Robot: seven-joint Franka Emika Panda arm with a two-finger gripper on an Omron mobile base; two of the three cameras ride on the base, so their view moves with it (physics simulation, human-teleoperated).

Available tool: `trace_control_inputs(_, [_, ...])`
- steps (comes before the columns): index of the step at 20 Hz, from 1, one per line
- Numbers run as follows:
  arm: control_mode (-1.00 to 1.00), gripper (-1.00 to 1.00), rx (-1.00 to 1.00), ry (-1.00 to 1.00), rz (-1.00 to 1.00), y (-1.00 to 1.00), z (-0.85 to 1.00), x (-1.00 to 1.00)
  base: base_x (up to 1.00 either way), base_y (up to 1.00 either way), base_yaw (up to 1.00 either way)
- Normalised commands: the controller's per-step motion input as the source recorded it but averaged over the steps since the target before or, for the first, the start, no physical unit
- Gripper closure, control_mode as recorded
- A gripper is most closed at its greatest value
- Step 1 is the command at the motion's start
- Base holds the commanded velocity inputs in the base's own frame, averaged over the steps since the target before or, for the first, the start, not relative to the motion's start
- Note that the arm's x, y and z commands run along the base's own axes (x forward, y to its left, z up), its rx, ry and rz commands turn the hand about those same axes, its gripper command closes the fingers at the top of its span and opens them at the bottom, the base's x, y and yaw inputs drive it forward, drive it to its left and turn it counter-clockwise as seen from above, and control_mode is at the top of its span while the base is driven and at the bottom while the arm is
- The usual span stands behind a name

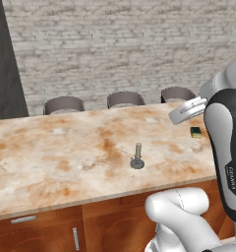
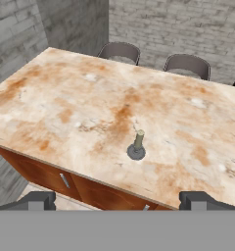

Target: Pick the jar and candle from the dining table and place them in the open cabinet. Close the cabinet after placing the objects.

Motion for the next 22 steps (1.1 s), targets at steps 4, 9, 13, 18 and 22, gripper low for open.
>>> trace_control_inputs(4, [-1.00,-1.00,0.00,0.00,0.00,0.00,0.00,0.00,0.00,0.00,0.00])
trace_control_inputs(9, [-1.00,-1.00,0.00,0.00,0.00,0.00,0.00,0.00,0.00,0.00,0.00])
trace_control_inputs(13, [-1.00,-1.00,0.00,-0.01,0.12,-0.06,0.00,-0.02,0.00,0.00,0.00])
trace_control_inputs(18, [-1.00,-1.00,0.14,-0.14,0.35,-0.24,-0.05,-0.19,0.00,0.00,0.00])
trace_control_inputs(22, [-1.00,-1.00,0.07,-0.02,0.37,-0.21,-0.14,-0.11,0.00,0.00,0.00])
